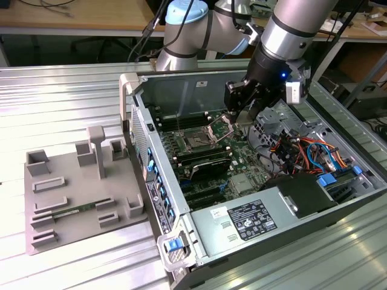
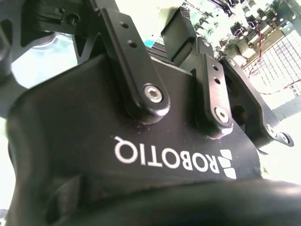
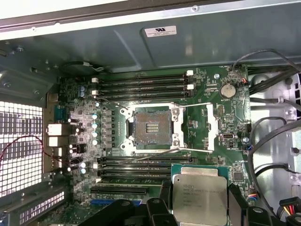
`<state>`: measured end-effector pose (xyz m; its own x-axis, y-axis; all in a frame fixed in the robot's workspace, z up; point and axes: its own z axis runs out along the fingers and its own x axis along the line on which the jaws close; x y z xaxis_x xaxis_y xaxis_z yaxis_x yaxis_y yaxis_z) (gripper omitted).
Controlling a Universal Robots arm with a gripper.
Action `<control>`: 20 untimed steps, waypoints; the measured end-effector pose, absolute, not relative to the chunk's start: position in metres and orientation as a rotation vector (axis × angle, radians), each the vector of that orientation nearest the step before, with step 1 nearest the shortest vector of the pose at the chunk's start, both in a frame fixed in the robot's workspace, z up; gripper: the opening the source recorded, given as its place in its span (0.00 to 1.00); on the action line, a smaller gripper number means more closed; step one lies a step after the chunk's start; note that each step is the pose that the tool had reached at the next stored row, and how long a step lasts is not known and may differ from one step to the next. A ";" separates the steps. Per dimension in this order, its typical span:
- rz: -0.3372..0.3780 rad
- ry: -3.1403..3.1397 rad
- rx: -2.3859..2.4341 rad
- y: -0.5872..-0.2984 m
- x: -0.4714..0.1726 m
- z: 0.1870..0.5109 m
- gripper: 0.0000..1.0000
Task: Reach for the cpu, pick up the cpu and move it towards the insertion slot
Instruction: 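Pick up the cpu and move it towards the insertion slot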
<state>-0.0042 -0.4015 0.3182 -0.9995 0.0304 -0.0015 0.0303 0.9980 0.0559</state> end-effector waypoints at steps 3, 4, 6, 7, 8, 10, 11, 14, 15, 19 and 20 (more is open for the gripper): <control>0.088 3.138 0.046 -0.400 -0.005 0.318 0.55; 0.088 3.138 0.034 -0.398 -0.007 0.317 0.55; 0.088 3.139 0.012 -0.397 -0.009 0.317 0.55; 0.088 3.139 0.008 -0.397 -0.010 0.317 0.55; 0.088 3.139 0.007 -0.396 -0.010 0.317 0.55; 0.088 3.139 0.007 -0.395 -0.010 0.316 0.55; 0.088 3.139 0.007 -0.395 -0.010 0.315 0.55; 0.088 3.139 0.007 -0.393 -0.011 0.315 0.55; 0.088 3.139 0.007 -0.393 -0.011 0.314 0.55; 0.088 3.139 0.007 -0.391 -0.012 0.313 0.55; 0.088 3.139 0.007 -0.390 -0.013 0.312 0.55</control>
